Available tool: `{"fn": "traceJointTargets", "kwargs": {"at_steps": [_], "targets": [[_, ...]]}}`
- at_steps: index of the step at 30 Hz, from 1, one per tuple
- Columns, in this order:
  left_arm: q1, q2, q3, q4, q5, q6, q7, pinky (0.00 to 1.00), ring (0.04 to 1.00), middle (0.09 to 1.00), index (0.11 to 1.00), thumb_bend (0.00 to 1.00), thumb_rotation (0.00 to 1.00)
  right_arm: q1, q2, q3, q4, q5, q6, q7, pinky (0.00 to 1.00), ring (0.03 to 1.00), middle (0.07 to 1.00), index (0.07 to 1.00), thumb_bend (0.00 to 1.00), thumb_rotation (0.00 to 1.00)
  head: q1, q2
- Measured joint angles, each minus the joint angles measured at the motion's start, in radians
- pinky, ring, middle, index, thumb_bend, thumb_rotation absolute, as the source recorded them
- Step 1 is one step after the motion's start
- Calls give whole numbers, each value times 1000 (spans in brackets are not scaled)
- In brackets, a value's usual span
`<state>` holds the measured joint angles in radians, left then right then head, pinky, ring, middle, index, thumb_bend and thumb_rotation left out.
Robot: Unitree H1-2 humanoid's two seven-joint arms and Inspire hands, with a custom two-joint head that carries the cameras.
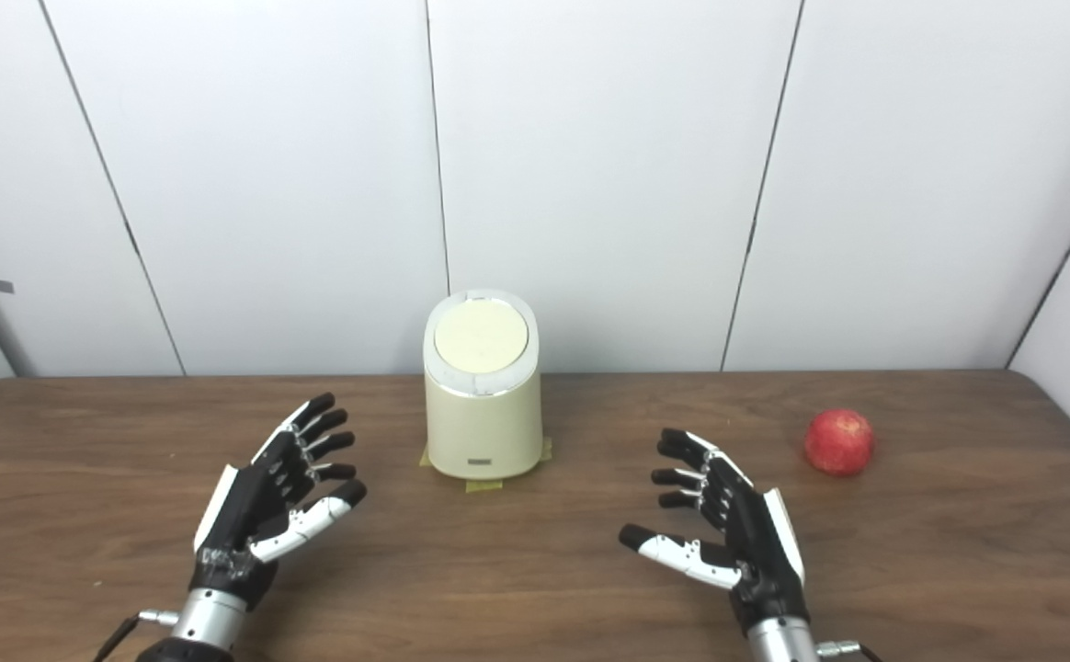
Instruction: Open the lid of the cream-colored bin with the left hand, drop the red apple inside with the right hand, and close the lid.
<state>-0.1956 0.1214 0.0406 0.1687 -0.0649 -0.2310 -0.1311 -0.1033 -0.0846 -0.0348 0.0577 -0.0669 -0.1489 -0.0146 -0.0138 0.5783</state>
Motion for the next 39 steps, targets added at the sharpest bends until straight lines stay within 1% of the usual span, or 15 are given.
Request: {"fn": "traceJointTargets", "kwargs": {"at_steps": [8,15,18,19,20,22,23,25,27,28,30,33,36,39], "targets": [[0,0,0,0,0,0,0,699,822,876,906,772,236,0,0,0,0,0,0,0,606,698,789,788,841,252,-2,0],[0,0,0,0,0,0,0,695,823,878,908,776,240,0,0,0,0,-1,0,0,607,696,791,787,844,260,0,0],[0,0,0,0,0,0,0,686,827,879,906,767,279,0,0,0,0,0,0,1,614,701,795,792,845,264,3,-9],[0,0,0,0,0,0,1,690,832,886,913,767,328,0,0,0,0,1,0,1,612,698,793,790,841,257,3,-9],[0,0,0,0,1,1,2,702,841,907,940,773,380,0,0,0,0,1,0,1,609,696,791,789,836,251,8,-11],[0,-1,0,-4,6,19,6,729,874,951,985,830,476,-1,0,0,2,0,-2,1,599,691,786,785,840,257,14,-15],[0,-2,0,-8,16,30,12,783,904,980,994,861,518,-1,0,0,3,0,-2,1,598,692,784,784,846,268,14,-15],[2,-6,0,-39,41,66,31,855,939,995,999,883,525,-3,0,-2,7,1,-3,0,595,691,786,786,852,280,17,-18],[-4,-8,3,-80,66,97,50,931,968,999,1000,902,509,-8,0,-3,14,1,-5,0,593,690,787,789,847,271,15,-21],[-16,-8,5,-92,73,109,57,963,982,1000,1000,905,494,-10,0,-4,17,2,-5,0,595,690,788,789,849,269,15,-26],[-55,-4,9,-94,79,142,66,991,996,1000,1000,918,472,-13,-1,-5,22,2,-6,0,596,689,789,790,851,271,20,-28],[-124,14,8,-92,79,178,65,1000,1000,1000,1000,936,443,-17,0,-4,25,2,-6,0,595,689,785,788,857,274,23,-35],[-201,37,-2,-55,82,204,53,1000,1000,1000,1000,955,431,-20,1,-2,26,0,-9,-1,582,684,783,786,853,267,21,-37],[-240,39,-8,-50,85,226,54,993,1000,1000,1000,939,430,-20,2,-2,26,0,-9,-1,582,686,788,789,854,266,21,-35]]}}
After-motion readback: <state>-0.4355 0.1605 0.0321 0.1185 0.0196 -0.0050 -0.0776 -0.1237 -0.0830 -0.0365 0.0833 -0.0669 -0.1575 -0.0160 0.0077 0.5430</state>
